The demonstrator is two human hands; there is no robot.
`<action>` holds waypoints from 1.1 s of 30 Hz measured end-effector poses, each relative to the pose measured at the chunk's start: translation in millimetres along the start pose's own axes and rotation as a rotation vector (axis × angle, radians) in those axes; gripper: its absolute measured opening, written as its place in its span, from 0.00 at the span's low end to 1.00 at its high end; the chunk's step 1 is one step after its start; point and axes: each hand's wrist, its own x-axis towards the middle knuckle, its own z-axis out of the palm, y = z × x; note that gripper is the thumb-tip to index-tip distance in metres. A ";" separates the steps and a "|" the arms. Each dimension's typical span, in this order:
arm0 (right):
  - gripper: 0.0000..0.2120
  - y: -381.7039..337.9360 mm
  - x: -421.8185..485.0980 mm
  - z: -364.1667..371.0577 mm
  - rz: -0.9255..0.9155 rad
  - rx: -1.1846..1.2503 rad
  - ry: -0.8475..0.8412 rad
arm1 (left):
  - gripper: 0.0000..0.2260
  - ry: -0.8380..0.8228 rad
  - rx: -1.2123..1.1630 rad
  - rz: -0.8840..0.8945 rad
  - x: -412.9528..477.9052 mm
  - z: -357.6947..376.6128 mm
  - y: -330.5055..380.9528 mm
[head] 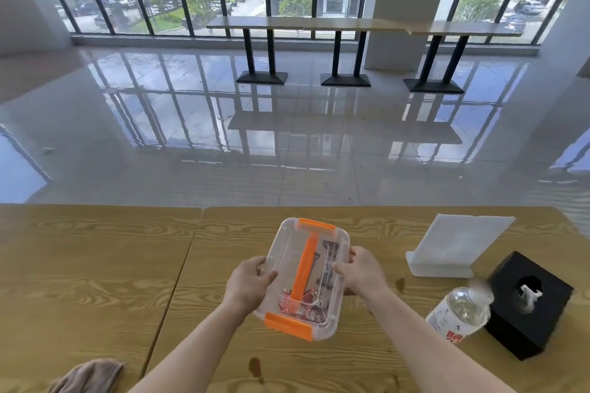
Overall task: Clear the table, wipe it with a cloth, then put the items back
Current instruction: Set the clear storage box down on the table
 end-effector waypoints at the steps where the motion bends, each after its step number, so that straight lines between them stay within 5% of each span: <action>1: 0.02 -5.0 2.2 4.0 -0.018 -0.010 -0.014 | 0.10 0.021 -0.001 -0.002 -0.5 -5.4 -3.1; 16: 0.03 -127.0 4.6 124.1 -0.188 0.014 -0.194 | 0.06 0.294 0.024 -0.048 0.4 -145.9 -64.5; 33: 0.08 -260.4 -4.6 342.2 -0.136 -0.037 -0.282 | 0.07 0.364 0.047 -0.150 54.0 -335.6 -196.0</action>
